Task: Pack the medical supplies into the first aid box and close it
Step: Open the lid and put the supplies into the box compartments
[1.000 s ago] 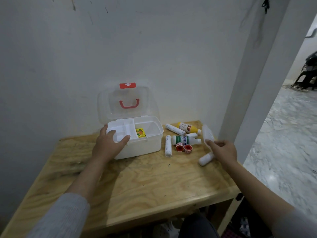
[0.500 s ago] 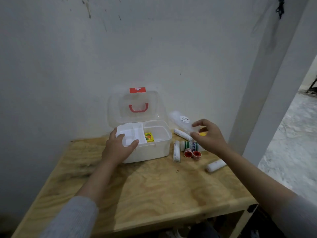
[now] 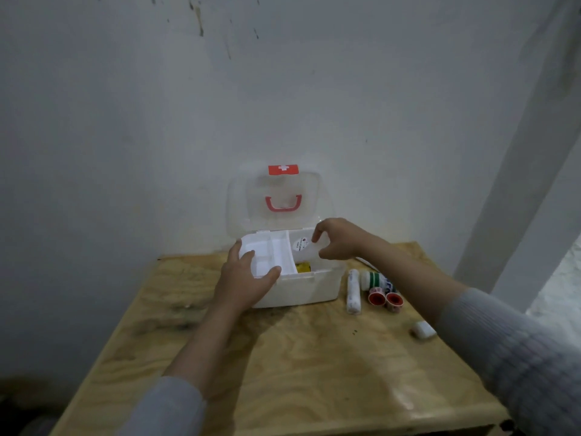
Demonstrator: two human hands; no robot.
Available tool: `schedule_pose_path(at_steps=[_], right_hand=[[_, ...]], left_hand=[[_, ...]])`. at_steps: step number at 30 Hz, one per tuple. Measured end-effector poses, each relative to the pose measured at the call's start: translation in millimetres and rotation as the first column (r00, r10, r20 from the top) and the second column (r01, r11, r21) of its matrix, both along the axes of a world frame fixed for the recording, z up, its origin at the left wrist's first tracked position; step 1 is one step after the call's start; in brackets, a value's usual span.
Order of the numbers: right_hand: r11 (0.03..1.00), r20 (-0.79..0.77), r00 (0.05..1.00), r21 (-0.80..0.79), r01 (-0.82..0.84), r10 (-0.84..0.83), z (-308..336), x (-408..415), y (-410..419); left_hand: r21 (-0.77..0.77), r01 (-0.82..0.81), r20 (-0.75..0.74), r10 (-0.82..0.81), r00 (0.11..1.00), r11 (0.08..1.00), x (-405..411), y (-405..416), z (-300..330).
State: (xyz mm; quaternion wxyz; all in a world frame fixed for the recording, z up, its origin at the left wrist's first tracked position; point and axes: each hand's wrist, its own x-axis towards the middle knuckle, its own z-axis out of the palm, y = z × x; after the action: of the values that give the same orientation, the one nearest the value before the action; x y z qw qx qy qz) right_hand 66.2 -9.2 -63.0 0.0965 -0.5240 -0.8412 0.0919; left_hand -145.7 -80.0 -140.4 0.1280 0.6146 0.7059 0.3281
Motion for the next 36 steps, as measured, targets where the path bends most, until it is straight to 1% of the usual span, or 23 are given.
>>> schedule_pose_path(at_steps=[3,8,14,17,20,23,36], right_hand=[[0.999,0.004,1.0,-0.049,0.003,-0.003,-9,-6,11],[0.997,0.024,0.999,-0.072,-0.035,0.037,-23,-17,17],[1.0,-0.083,0.997,-0.018,-0.006,0.004,-38,-20,19],[0.997,-0.162,0.987,-0.073,-0.031,0.018,-36,-21,16],[0.992,-0.165,0.985,-0.108,-0.059,0.041,-36,-22,15],[0.994,-0.15,0.987,-0.083,-0.065,0.052,-36,-22,15],[0.999,-0.12,0.993,0.038,0.018,-0.013,-40,-25,13]], left_hand=[[-0.002,-0.005,0.009,0.005,1.0,1.0,1,0,1],[0.004,-0.004,0.031,0.004,1.0,1.0,2,-1,2],[0.004,-0.018,0.031,0.018,0.999,1.0,3,-1,1],[0.006,-0.024,0.024,0.024,0.999,1.0,2,0,0],[0.013,-0.032,0.021,0.032,0.999,0.999,2,1,-2],[0.011,-0.045,0.009,0.044,0.999,0.999,3,1,-2],[0.008,-0.05,0.006,0.05,0.999,0.999,5,0,0]])
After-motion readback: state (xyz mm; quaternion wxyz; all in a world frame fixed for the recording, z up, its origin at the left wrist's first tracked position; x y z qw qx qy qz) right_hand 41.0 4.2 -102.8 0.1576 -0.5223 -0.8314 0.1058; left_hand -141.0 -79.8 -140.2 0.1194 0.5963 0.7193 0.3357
